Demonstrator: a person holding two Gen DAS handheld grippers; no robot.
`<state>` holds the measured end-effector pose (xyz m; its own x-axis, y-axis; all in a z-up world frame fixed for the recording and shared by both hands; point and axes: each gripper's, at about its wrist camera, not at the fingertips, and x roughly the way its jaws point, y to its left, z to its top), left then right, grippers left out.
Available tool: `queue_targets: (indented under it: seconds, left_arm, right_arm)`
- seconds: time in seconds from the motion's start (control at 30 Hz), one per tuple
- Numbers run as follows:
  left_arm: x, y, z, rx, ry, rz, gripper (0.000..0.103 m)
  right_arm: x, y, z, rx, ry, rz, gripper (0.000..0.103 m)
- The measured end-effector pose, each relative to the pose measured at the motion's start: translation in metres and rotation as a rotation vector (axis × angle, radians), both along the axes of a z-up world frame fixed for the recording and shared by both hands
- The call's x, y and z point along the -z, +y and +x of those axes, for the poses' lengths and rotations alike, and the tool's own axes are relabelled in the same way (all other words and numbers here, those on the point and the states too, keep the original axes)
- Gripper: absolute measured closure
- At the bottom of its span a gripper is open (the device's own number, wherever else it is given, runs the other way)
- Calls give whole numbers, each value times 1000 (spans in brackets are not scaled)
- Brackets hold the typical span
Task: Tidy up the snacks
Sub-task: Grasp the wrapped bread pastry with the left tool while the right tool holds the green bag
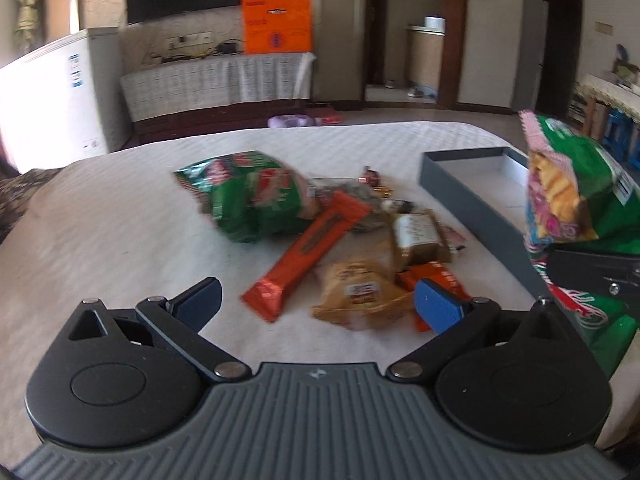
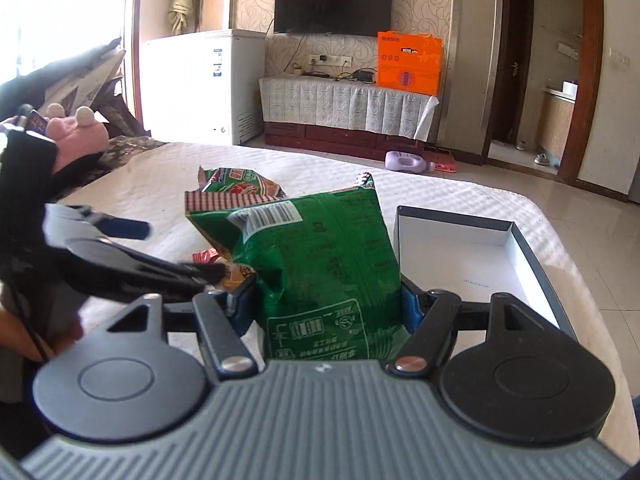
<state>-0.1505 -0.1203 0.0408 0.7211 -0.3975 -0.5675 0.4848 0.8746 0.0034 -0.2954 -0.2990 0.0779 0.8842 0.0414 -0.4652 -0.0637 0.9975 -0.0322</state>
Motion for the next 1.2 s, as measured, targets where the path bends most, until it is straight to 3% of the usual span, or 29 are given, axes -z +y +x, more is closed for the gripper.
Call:
queue_targets:
  seconds: [0.13, 0.2, 0.3, 0.57, 0.6, 0.7, 0.93, 1.07, 1.2]
  left_arm:
    - [5, -18, 4, 58, -6, 19, 2]
    - [7, -19, 8, 83, 36, -8, 21]
    - [12, -21, 11, 102, 81, -22, 32]
    - [18, -6, 25, 76, 162, -128, 42]
    - [17, -4, 24, 70, 156, -126, 52]
    - [14, 3, 22, 62, 147, -134, 59]
    - [9, 18, 15, 64, 144, -124, 60]
    - [17, 6, 20, 65, 162, -55, 51]
    - [26, -7, 25, 57, 169, -9, 51]
  right_arm:
    - [0, -8, -8, 7, -5, 16, 32]
    - [-1, -13, -9, 12, -9, 25, 32]
    - [-1, -17, -9, 16, -15, 41, 32]
    - [1, -13, -9, -8, -6, 33, 32]
    - [0, -13, -8, -11, -7, 31, 32]
    - [-2, -9, -8, -22, -11, 30, 32]
    - [-4, -3, -9, -34, -14, 33, 32]
    - [-3, -4, -7, -37, -6, 38, 32]
    - [-2, -7, -7, -39, -3, 33, 32]
